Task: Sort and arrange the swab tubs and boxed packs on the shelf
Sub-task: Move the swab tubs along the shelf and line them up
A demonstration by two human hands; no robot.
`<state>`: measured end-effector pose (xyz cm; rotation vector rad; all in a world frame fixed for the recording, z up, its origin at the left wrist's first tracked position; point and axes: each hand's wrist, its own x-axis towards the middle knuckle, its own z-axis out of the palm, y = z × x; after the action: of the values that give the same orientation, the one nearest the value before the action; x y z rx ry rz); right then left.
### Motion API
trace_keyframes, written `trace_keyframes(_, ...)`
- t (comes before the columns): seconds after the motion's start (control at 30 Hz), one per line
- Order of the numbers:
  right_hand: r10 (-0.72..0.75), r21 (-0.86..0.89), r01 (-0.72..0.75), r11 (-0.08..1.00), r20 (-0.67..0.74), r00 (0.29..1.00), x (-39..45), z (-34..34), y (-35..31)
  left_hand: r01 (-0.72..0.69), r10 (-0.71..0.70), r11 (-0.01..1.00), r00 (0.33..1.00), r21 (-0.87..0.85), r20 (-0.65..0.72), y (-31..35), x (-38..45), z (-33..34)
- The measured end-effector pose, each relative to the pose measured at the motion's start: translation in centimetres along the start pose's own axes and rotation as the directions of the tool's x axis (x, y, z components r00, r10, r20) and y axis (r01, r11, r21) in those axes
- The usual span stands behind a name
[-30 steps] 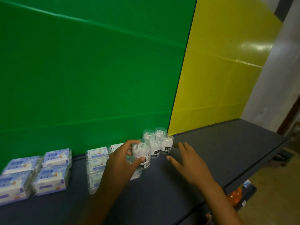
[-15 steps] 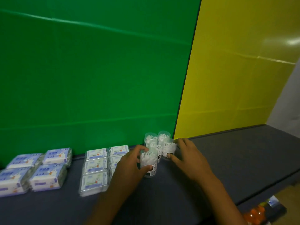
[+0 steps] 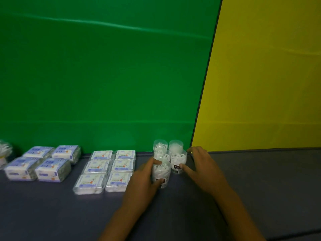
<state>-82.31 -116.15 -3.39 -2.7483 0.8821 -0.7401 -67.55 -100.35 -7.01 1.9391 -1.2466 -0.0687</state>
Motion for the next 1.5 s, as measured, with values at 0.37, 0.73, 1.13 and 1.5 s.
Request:
trace_keyframes(0.37,-0.135,0.035,0.135,0.99,-0.015,0.991,1.9,0.0,-4.1,-0.012,0.03,0.986,0.994,0.168,-0.103,-1.0,-1.6,-5.5)
trace_keyframes(0.73,-0.306,0.03,0.304,0.952,0.041,0.951,0.8,0.4,-16.8,0.171,0.0,0.807,0.957,0.565,-0.29,-5.4,-8.1,-20.3)
trace_keyframes(1.13,-0.535,0.157,0.525,0.837,0.029,0.844,-3.3,3.8,-37.3,0.426,-0.156,0.703,0.874,0.57,-0.46,-11.5,-23.7,-34.7)
trace_keyframes(1.5,-0.754,0.293,0.707,0.644,0.085,0.651,-8.2,8.7,-55.3,0.663,-0.236,0.529,0.715,0.53,-0.658,-15.1,-39.1,-46.3)
